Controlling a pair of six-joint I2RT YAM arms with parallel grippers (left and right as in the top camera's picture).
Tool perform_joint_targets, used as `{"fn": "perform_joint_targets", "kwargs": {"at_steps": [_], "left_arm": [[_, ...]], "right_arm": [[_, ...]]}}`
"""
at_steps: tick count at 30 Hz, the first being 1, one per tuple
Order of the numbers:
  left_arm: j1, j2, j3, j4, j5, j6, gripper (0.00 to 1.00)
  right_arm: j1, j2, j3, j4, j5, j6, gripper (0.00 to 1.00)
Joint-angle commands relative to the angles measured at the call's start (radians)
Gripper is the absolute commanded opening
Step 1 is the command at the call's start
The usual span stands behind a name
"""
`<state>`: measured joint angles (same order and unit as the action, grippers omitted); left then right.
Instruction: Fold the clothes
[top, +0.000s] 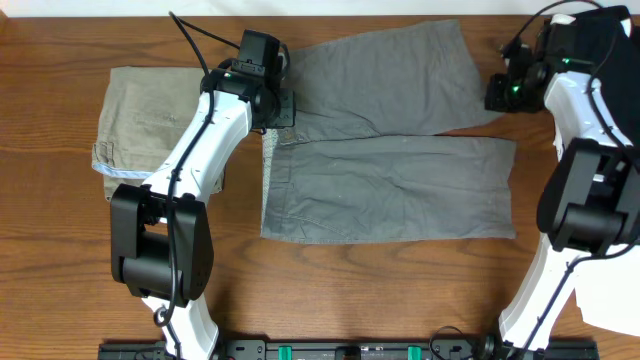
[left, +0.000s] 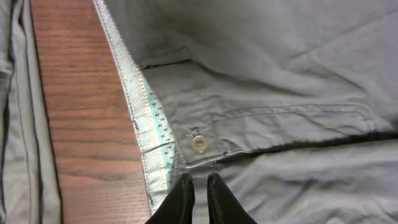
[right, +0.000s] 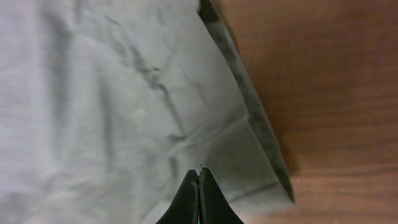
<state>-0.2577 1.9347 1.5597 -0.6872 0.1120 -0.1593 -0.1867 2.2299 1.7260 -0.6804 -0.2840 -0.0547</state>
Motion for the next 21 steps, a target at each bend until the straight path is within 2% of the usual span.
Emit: {"fn": "perform_joint_targets", "kwargs": {"at_steps": [1,8,13,17,21], "left_arm": [[0.005,0.009,-0.005,-0.011,-0.039,0.009,0.11],[0.006,0.009,-0.014,-0.023,-0.082,0.017,0.12],[0.006,0.009,-0.023,-0.023,-0.084,0.021,0.12],[0.006,0.009,-0.024,-0.023,-0.084,0.028,0.12],[0.006,0.009,-0.024,-0.022,-0.084,0.035,0.12]], "right_arm": [[0.002,0.044,-0.037,0.049,0.035,0.009,0.01],[-0.002,0.069,-0.039,-0.023,0.079,0.009,0.01],[-0.006,0.073,-0.048,-0.16,0.239,0.021,0.01],[-0.018,0.073,-0.071,-0.203,0.394,0.101,0.01],[-0.023,0.072,-0.073,-0.214,0.368,0.136,0.01]]}}
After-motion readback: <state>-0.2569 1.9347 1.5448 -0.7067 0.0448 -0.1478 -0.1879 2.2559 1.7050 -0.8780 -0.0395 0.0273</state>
